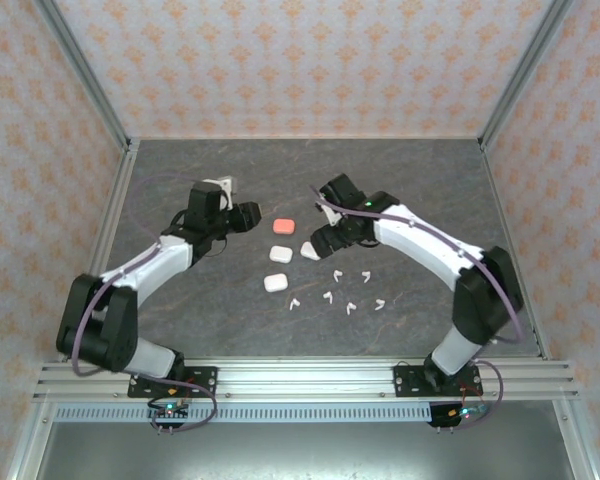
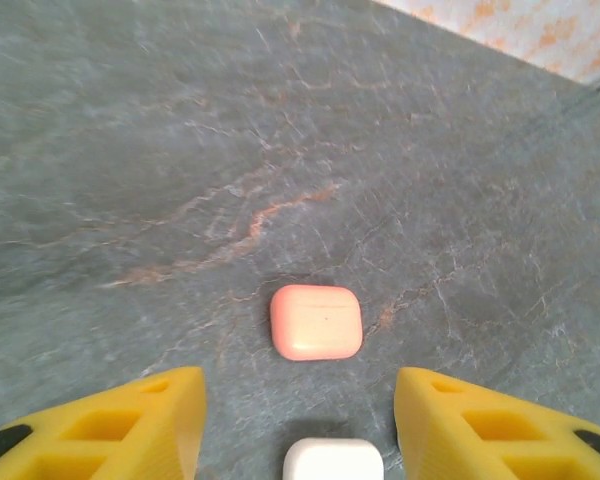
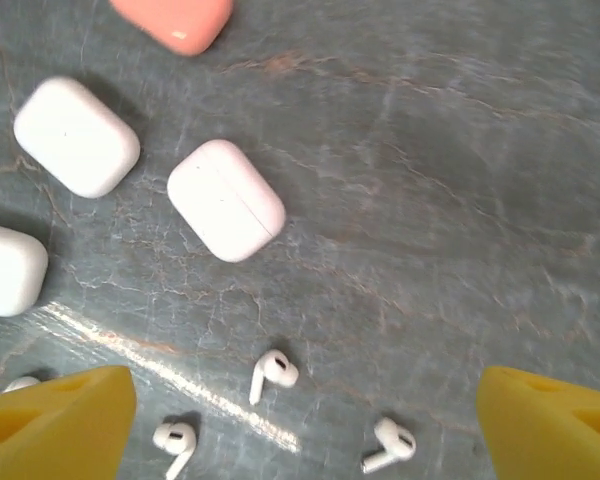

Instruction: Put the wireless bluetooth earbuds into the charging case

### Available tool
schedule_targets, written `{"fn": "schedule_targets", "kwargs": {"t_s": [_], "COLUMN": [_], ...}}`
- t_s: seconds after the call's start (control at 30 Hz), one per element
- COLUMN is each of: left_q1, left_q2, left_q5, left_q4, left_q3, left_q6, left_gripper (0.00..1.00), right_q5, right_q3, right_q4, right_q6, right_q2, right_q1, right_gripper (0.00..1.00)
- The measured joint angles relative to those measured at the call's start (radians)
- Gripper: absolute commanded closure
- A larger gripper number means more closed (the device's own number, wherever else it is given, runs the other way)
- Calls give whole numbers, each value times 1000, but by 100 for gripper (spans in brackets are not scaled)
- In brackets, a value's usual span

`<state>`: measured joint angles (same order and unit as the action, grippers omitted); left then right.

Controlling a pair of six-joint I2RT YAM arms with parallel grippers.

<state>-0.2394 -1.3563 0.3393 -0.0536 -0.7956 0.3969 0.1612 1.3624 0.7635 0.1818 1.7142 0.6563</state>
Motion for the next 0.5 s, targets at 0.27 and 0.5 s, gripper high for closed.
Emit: {"fn": "schedule_targets", "kwargs": {"t_s": [0.27, 0.5], "left_q1": [0, 0], "left_q2": [277, 360], "left_q5": [-175, -254], "left_q4": [26, 68], "left_q3": [108, 133], "left_q6": [-6, -6], "left_gripper": [33, 31], "right_q5": [23, 31], "right_q3": [151, 246], "right_q4": [53, 85], "right_q6": [126, 192], "right_q2": [251, 372], "right_q1": [26, 26], "right_gripper": [19, 23]}}
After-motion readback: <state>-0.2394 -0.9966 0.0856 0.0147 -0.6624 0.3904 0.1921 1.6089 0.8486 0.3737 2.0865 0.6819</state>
